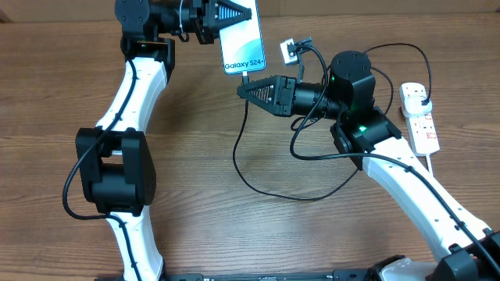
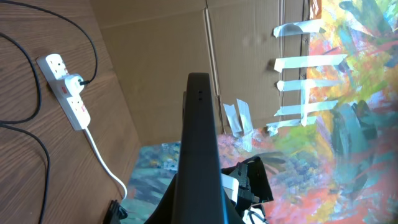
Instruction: Plug charger to phone and switch on socket
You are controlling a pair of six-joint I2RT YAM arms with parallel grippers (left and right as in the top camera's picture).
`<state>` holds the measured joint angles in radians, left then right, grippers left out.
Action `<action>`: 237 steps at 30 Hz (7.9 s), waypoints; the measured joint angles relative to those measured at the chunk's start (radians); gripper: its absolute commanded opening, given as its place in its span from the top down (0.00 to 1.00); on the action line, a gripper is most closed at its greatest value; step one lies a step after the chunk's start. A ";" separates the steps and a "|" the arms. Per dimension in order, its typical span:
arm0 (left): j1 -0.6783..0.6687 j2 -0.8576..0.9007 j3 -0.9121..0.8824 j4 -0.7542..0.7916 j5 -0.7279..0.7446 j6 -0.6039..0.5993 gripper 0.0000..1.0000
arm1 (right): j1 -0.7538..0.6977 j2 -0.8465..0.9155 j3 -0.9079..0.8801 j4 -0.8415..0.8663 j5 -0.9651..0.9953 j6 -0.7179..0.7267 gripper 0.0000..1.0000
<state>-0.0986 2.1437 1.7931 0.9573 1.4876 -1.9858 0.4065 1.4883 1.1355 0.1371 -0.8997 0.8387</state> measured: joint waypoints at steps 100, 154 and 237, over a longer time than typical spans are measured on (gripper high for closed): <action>-0.020 0.000 0.000 0.000 -0.034 0.000 0.96 | -0.053 0.000 0.000 -0.018 -0.073 0.002 0.96; -0.040 0.000 0.000 -0.003 -0.030 -0.002 0.96 | -0.070 0.000 -0.007 0.026 -0.099 0.025 0.96; 0.033 0.002 -0.177 -1.892 -0.679 1.749 0.96 | -0.150 0.000 -0.010 -0.603 0.105 -0.237 0.30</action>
<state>-0.0658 2.1452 1.6165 -0.9344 0.8085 -0.2371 0.2569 1.4883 1.1259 -0.4664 -0.7952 0.6022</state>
